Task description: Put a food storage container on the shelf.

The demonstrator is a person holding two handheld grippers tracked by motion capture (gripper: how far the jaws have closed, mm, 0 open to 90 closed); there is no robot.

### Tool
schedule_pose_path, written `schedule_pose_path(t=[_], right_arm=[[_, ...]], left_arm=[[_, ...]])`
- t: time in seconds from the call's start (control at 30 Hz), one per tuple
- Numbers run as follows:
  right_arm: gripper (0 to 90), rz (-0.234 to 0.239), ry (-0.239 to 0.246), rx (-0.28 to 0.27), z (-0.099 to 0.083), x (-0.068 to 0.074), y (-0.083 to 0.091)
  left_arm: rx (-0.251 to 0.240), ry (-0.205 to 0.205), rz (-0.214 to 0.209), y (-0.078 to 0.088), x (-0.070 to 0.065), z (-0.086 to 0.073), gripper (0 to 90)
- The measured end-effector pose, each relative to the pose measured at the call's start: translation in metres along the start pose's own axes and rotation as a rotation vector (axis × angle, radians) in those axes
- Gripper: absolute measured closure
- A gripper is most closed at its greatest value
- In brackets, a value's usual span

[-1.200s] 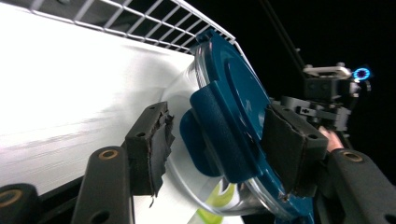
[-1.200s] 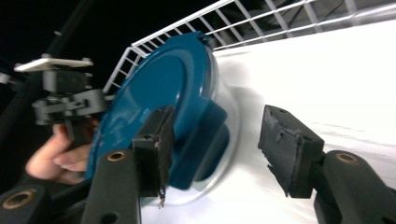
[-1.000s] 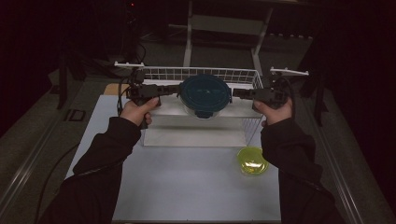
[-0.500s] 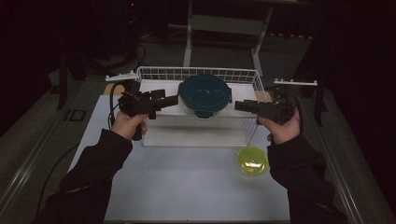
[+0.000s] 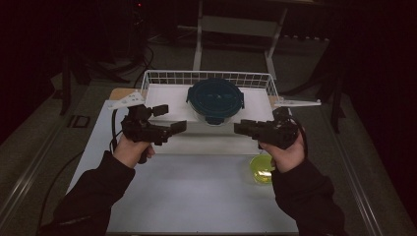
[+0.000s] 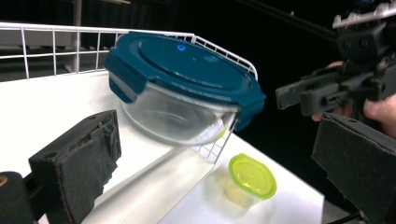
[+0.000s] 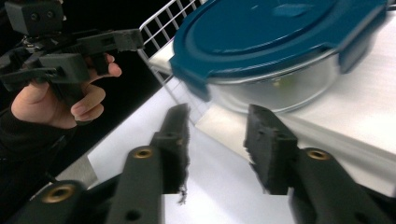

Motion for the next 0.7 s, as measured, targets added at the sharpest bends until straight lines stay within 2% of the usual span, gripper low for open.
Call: schedule_pose_path(t=[0.13,0.2,0.27,0.47,0.6,0.7], right_arm=[[78.6,-0.016,0.026,0.028,-0.003,0.009,-0.011],[88.6,-0.004,0.037,0.044,-0.004,0.013,-0.017],[89.9,0.003,0.031,0.047,-0.005,0.015,-0.022],[90.0,0.018,0.018,0.060,-0.002,0.018,-0.040],[90.0,0.003,0.018,0.063,0.004,0.017,-0.051],[90.0,-0.002,-0.001,0.061,0.007,0.012,-0.055]], left_arm=[[0.016,-0.028,0.014,0.004,-0.005,-0.014,0.0],[0.023,-0.039,0.004,0.006,-0.007,-0.022,0.0],[0.035,-0.044,0.004,0.008,-0.008,-0.029,0.0],[0.065,-0.065,0.051,0.012,-0.013,-0.055,0.0],[0.083,-0.072,0.048,0.009,-0.018,-0.072,0.0],[0.080,-0.082,0.046,0.007,-0.023,-0.079,0.0]])
Point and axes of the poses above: each handheld gripper's, and its own axes: y roughly backward along the jaws, z roughly out of its top, x roughly to its left, the point moved 1 cm from there along -y, roughly forward along the jaws, and after that the axes turned 7 degrees about z, right-handed, at the moved point
